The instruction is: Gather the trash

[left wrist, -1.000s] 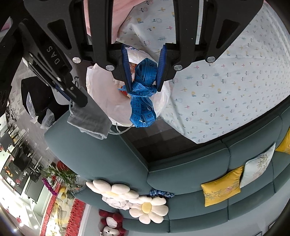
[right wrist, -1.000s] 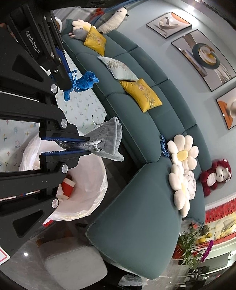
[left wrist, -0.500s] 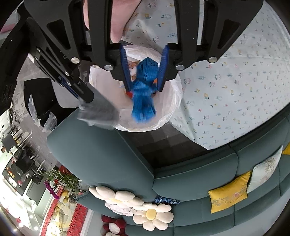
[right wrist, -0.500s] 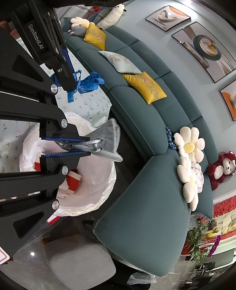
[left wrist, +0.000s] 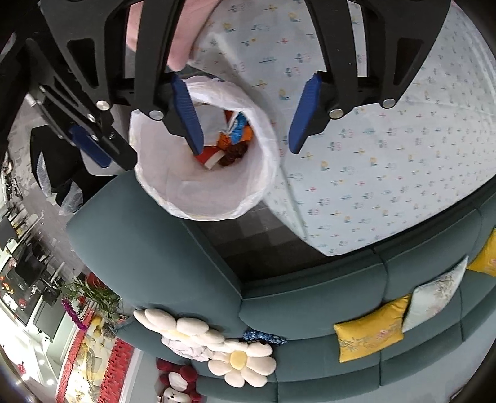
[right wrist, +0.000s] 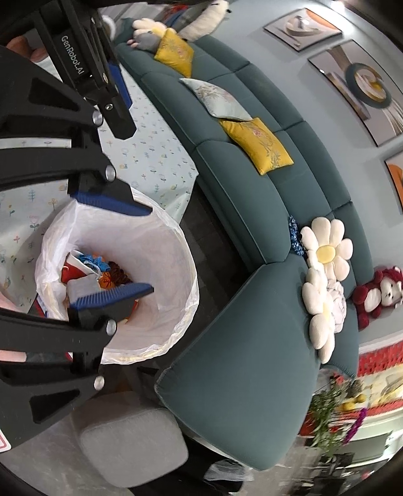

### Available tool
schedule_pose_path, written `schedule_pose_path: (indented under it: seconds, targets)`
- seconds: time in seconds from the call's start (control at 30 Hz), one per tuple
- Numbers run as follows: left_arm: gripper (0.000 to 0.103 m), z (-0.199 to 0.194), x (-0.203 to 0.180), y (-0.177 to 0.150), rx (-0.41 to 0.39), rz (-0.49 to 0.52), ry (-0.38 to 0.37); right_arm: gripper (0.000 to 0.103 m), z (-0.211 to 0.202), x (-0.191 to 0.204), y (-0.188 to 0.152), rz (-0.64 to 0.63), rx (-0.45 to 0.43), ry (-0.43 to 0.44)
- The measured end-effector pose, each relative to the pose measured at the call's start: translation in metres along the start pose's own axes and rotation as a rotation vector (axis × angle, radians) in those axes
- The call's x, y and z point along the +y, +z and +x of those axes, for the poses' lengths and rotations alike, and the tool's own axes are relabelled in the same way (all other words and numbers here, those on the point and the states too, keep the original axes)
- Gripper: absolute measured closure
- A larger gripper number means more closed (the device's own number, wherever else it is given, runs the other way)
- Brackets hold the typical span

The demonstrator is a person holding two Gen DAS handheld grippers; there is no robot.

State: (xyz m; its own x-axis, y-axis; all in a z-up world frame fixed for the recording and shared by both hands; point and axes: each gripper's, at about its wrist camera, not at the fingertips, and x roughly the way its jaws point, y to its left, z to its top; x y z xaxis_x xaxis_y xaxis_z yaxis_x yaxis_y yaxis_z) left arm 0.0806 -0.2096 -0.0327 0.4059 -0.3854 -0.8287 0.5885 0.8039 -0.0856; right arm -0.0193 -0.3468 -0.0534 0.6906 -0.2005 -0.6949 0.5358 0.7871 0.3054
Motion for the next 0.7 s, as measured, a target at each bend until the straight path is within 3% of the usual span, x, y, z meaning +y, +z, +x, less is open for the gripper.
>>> schedule_pose_path:
  seconds: [0.2, 0.43, 0.7]
  targets:
    - [0.043, -0.008, 0.023, -0.013, -0.011, -0.008, 0.066, 0.036, -0.011, 0.025, -0.012, -0.097, -0.001, -0.059]
    - [0.029, -0.017, 0.045, -0.029, -0.033, -0.021, 0.135, 0.022, -0.020, 0.039, -0.024, -0.145, -0.014, -0.105]
    - [0.016, -0.014, 0.061, -0.041, -0.032, -0.043, 0.190, 0.019, -0.010, 0.041, -0.035, -0.146, 0.007, -0.141]
